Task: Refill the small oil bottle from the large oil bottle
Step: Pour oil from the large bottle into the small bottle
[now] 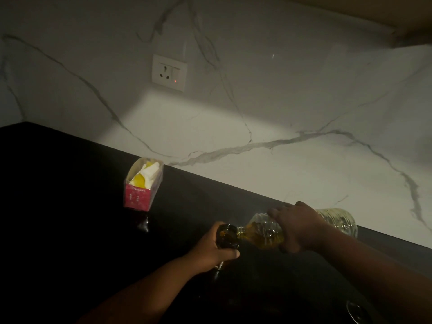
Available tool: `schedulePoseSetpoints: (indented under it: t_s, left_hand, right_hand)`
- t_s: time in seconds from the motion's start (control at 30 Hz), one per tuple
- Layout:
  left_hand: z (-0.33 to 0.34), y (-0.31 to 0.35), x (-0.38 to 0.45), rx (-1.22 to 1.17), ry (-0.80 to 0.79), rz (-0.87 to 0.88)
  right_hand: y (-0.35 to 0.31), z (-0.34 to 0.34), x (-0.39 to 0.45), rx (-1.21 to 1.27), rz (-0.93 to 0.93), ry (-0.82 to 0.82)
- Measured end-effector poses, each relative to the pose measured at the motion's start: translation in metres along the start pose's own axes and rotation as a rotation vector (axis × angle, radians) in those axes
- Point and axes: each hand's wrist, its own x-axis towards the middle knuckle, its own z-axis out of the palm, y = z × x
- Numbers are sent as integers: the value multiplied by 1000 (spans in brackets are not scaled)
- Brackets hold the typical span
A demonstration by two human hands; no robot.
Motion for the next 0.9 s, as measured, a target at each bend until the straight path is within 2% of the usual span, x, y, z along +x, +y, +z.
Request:
schedulePoseSetpoints:
  t_s: [0.9]
  left_hand:
    - [-2,2,-1,-14,-24,1]
  right_hand:
    - [-4,-1,-4,-9,24,24]
